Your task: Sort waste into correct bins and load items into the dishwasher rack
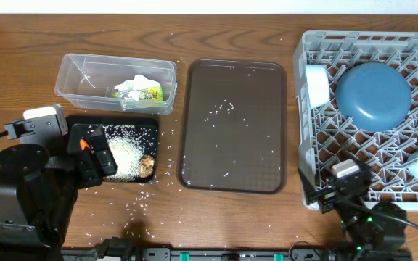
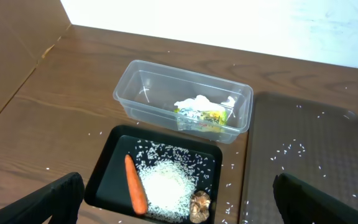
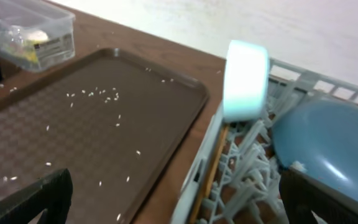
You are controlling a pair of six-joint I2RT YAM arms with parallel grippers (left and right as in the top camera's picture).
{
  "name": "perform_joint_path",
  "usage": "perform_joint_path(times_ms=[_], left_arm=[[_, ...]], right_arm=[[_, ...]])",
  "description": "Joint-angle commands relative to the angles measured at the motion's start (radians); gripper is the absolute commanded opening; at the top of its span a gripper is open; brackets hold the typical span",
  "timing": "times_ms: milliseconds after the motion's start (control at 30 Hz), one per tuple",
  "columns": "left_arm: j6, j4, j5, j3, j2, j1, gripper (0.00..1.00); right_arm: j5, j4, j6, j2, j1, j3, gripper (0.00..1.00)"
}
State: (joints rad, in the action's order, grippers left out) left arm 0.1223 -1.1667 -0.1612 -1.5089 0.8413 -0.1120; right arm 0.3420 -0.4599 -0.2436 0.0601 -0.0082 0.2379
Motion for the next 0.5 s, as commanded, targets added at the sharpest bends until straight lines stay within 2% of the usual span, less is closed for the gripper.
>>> perform_joint_path(times_ms=[0, 267, 467], left_arm=[[-0.017, 0.000, -0.008, -0.007, 0.000, 0.005, 0.98], [-0.017, 0.000, -0.008, -0.007, 0.000, 0.005, 0.98], [-0.017, 0.000, -0.008, -0.007, 0.000, 0.005, 0.98]], right_arm=[[0.013, 0.056, -0.003, -0.058, 0.021, -0.090, 0.99], [0.023, 0.256, 0.003, -0.055, 0.038, -0.171, 0.99], [0.022, 0.265, 0.003, -0.055, 0.038, -0.174, 0.99]])
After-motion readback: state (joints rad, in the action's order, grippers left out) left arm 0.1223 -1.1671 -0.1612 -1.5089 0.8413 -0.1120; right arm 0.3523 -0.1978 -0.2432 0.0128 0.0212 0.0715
